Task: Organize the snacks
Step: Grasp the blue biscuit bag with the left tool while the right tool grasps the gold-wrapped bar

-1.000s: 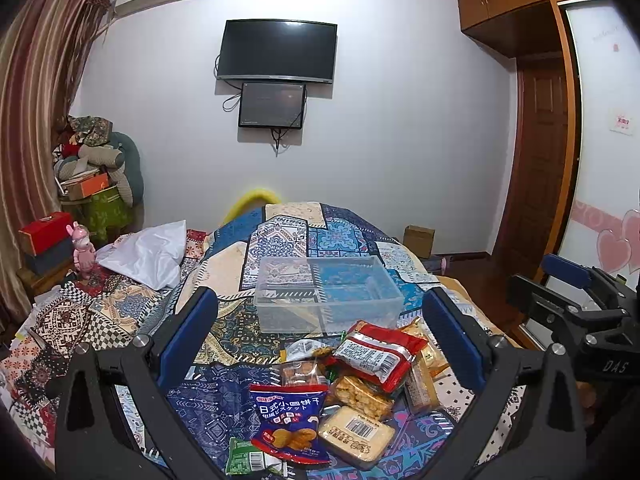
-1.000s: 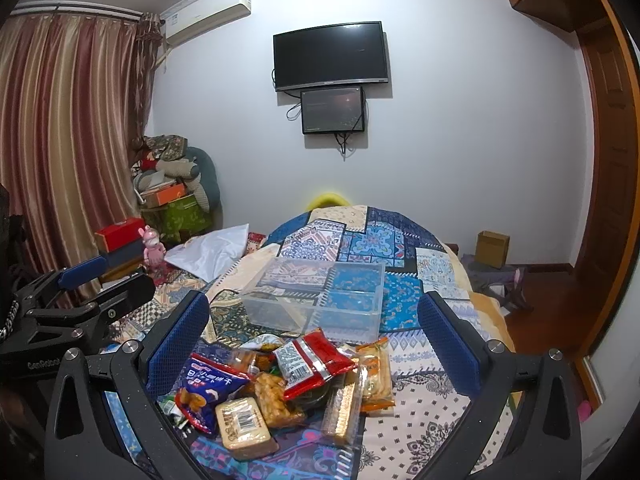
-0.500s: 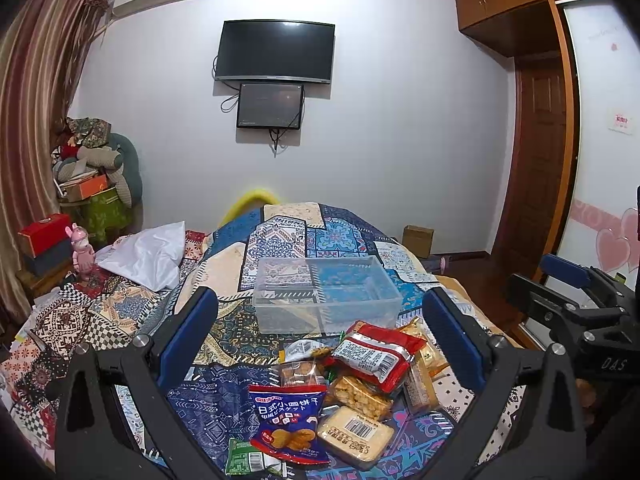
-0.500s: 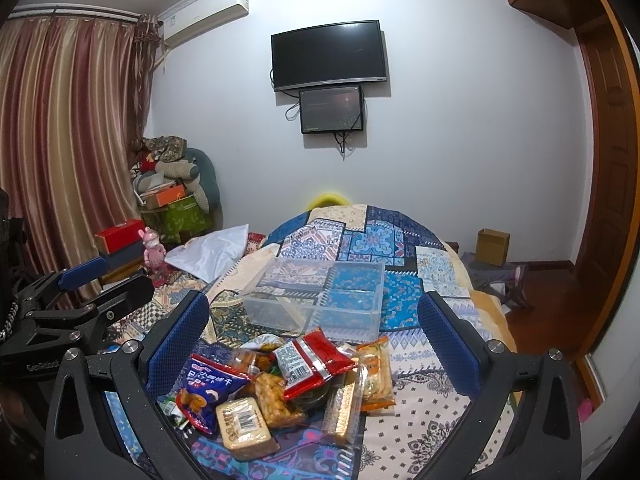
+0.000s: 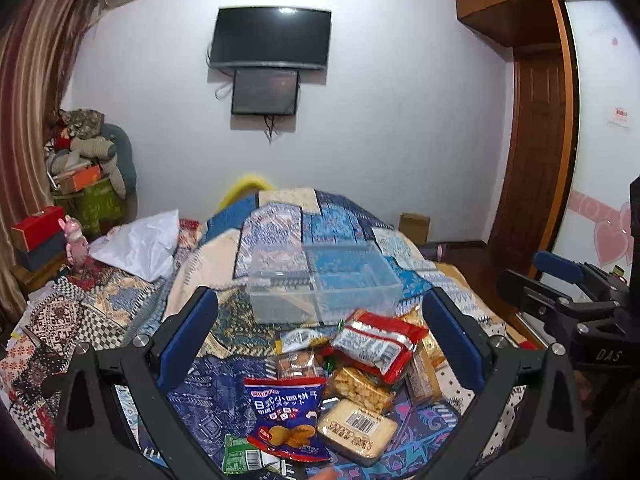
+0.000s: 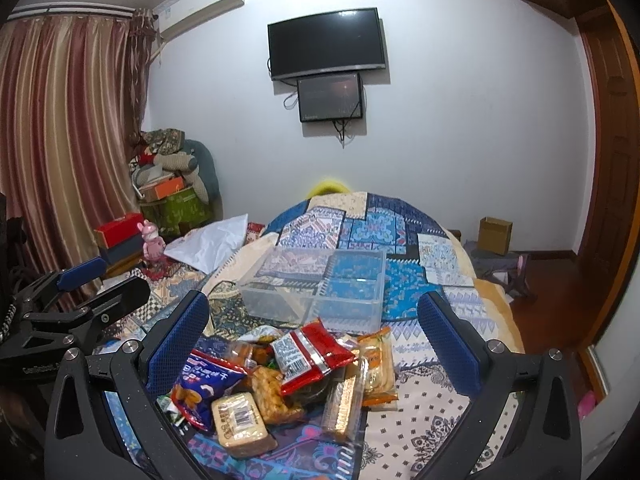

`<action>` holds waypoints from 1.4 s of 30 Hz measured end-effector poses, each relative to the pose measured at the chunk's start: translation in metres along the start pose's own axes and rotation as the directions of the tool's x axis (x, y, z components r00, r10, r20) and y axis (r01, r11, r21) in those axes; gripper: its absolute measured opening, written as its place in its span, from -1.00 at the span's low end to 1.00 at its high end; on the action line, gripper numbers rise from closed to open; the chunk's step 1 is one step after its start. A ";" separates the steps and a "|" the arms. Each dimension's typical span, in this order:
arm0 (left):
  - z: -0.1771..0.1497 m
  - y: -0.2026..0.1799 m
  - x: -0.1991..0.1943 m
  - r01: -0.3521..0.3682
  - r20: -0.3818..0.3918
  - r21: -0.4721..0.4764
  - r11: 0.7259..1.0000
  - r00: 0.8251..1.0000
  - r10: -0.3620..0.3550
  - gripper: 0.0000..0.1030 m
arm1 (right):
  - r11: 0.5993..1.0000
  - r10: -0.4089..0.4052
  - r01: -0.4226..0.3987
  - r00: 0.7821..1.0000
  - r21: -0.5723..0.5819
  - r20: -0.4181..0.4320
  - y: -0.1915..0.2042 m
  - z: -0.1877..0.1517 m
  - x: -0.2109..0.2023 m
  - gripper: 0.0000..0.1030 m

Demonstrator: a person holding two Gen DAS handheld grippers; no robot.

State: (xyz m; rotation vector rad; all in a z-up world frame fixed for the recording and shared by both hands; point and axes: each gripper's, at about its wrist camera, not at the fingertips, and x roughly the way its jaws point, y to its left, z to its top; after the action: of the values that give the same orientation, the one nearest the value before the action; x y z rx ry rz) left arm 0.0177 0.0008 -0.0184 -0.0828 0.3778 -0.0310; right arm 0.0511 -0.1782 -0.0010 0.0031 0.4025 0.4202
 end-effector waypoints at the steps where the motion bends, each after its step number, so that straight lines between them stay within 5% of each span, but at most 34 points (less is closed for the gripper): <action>1: -0.002 0.001 0.004 0.000 -0.014 -0.001 1.000 1.000 0.000 1.00 | 1.000 -0.002 0.002 1.000 0.001 -0.007 -0.002 -0.001 0.002 1.00; 9: -0.025 0.016 0.044 -0.014 -0.154 -0.020 1.000 0.988 0.011 0.79 | 0.999 -0.029 0.032 0.991 0.025 -0.130 -0.025 -0.017 0.030 0.99; 12: -0.036 0.021 0.059 -0.017 -0.214 -0.025 1.000 0.977 0.011 0.75 | 0.999 -0.014 0.023 0.981 0.048 -0.195 -0.036 -0.029 0.040 0.85; 22: -0.084 0.042 0.093 -0.066 -0.383 -0.055 0.996 0.923 0.040 0.75 | 0.994 0.036 0.005 0.926 0.106 -0.375 -0.049 -0.067 0.067 0.53; 33: -0.112 0.044 0.118 -0.048 -0.473 -0.077 0.996 0.881 0.006 0.75 | 0.985 0.104 -0.023 0.864 0.169 -0.492 -0.050 -0.091 0.098 0.02; 39: -0.118 0.048 0.124 -0.028 -0.473 -0.096 0.995 0.881 -0.021 0.22 | 0.984 0.123 -0.034 0.838 0.174 -0.532 -0.045 -0.098 0.114 0.01; 42: -0.120 0.046 0.124 -0.027 -0.465 -0.084 0.996 0.885 -0.015 0.20 | 0.986 0.120 -0.035 0.829 0.163 -0.546 -0.042 -0.100 0.122 -0.04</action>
State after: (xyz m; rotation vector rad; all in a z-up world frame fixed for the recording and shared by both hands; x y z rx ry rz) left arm 0.0896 0.0322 -0.1787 -0.1627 0.8638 -0.0281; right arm 0.1312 -0.1758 -0.1432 0.0414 1.0157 0.4684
